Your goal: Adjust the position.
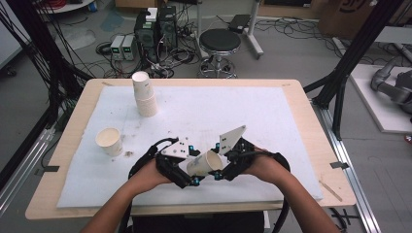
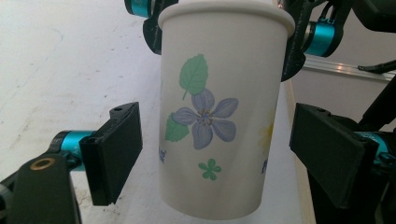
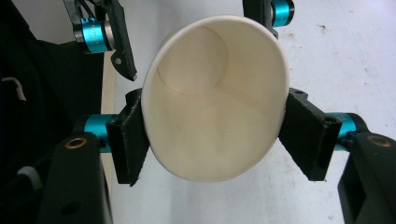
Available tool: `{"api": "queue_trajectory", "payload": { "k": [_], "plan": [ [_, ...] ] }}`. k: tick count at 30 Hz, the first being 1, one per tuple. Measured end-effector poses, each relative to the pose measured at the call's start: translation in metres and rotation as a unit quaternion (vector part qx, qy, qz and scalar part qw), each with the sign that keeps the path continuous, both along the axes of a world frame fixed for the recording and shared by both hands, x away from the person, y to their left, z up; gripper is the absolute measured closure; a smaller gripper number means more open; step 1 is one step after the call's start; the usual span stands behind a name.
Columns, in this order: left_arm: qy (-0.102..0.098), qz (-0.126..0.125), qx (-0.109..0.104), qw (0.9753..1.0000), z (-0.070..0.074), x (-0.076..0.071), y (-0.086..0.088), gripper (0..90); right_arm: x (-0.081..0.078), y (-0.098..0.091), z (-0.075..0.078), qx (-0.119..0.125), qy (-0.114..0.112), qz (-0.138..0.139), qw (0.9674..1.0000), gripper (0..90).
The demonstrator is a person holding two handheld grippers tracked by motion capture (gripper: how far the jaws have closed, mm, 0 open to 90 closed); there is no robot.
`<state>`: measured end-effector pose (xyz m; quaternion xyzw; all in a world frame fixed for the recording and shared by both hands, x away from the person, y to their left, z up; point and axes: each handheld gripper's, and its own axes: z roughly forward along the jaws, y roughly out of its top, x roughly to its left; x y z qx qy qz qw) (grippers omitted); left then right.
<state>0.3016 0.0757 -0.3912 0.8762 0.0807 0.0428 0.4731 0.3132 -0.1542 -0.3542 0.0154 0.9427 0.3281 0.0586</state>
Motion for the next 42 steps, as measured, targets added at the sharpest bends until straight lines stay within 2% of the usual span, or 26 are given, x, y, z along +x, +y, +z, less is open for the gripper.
{"api": "queue_trajectory", "payload": {
  "k": [10,18,24,31,38,42],
  "plan": [
    [0.006,-0.007,0.028,0.9996,-0.005,0.002,-0.004,22.2,0.001,0.010,0.003,-0.038,-0.004,0.007,0.9993,31.0],
    [0.013,-0.006,0.033,0.9993,-0.007,0.004,-0.006,29.1,0.002,0.012,0.000,-0.054,-0.001,0.006,0.9985,30.9],
    [0.017,-0.012,0.036,0.9991,-0.009,0.005,-0.009,34.0,0.001,0.012,0.000,-0.054,0.001,0.010,0.9985,30.8],
    [0.021,-0.017,0.041,0.9988,-0.011,0.005,-0.011,34.8,0.001,0.013,-0.001,-0.056,0.002,0.015,0.9983,30.8],
    [0.026,-0.016,0.032,0.9990,-0.012,0.004,-0.011,34.4,0.002,0.013,0.000,-0.055,0.006,0.013,0.9984,29.0],
    [0.028,-0.010,0.014,0.9995,-0.011,0.004,-0.009,33.4,0.004,0.009,0.002,-0.022,0.025,-0.001,0.9994,22.9]
  ]
}}
